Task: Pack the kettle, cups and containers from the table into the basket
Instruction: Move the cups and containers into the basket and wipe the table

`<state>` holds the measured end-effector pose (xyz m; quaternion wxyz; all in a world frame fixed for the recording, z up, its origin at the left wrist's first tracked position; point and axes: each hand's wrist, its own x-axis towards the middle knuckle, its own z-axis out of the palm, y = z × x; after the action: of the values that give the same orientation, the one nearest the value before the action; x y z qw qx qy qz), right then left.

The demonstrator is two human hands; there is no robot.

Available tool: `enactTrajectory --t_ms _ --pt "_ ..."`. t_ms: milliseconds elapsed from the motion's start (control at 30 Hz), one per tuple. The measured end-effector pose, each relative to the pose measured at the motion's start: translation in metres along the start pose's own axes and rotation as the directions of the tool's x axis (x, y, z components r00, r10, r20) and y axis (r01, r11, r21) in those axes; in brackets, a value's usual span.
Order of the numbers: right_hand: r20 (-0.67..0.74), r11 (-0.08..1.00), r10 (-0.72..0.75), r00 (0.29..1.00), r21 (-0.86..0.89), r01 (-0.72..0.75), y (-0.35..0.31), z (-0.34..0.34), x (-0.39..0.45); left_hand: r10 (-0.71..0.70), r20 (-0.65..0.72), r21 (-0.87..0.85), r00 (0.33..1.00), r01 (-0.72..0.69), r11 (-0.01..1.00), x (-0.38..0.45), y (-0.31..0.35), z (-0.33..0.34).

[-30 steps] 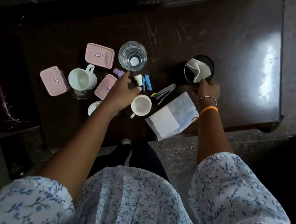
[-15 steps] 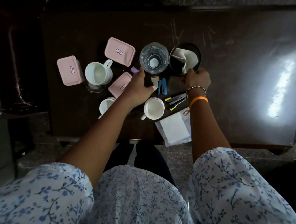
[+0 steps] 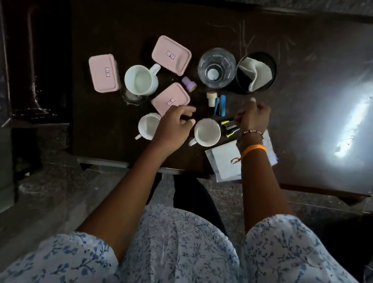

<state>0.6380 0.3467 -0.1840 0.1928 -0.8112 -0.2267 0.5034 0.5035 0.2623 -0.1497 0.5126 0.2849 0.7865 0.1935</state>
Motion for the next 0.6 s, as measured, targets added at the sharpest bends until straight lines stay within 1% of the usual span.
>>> enactTrajectory --t_ms 67,133,233,300,333,367,433,500,533,600 --pt "0.045 0.998 -0.012 0.999 -0.067 0.015 0.018 0.006 -0.017 -0.031 -0.066 -0.028 0.997 0.029 0.999 -0.012 -0.014 -0.005" --pt "0.021 0.982 -0.011 1.000 -0.186 0.015 0.038 0.011 -0.035 -0.072 -0.153 -0.027 0.986 0.069 0.997 -0.023 -0.030 -0.012" --pt "-0.060 0.955 0.012 0.998 -0.296 -0.029 0.067 0.016 -0.057 -0.147 -0.333 0.069 0.931 0.179 0.981 -0.031 -0.055 -0.027" --pt "-0.072 0.936 0.037 0.997 -0.348 -0.060 0.080 0.019 -0.061 -0.222 -0.404 0.124 0.888 0.293 0.948 -0.029 -0.071 -0.038" --pt "-0.060 0.919 0.041 0.997 -0.390 -0.061 0.083 0.021 -0.060 -0.276 -0.402 0.142 0.873 0.358 0.923 -0.024 -0.079 -0.044" --pt "-0.043 0.898 0.036 0.998 -0.438 -0.051 0.086 0.023 -0.059 -0.325 -0.372 0.174 0.870 0.409 0.896 -0.017 -0.088 -0.050" --pt "-0.019 0.860 0.011 1.000 -0.510 -0.020 0.088 0.028 -0.055 -0.380 -0.234 0.326 0.895 0.441 0.836 -0.001 -0.101 -0.060" --pt "-0.027 0.835 -0.009 1.000 -0.550 -0.007 0.089 0.032 -0.051 -0.394 -0.101 0.495 0.913 0.390 0.776 0.013 -0.108 -0.065" --pt "-0.034 0.824 -0.014 0.999 -0.566 -0.007 0.089 0.032 -0.050 -0.375 -0.077 0.555 0.924 0.352 0.754 0.017 -0.109 -0.064" --pt "-0.046 0.817 -0.027 0.999 -0.576 -0.005 0.089 0.034 -0.052 -0.290 -0.079 0.632 0.954 0.273 0.725 0.023 -0.108 -0.060"
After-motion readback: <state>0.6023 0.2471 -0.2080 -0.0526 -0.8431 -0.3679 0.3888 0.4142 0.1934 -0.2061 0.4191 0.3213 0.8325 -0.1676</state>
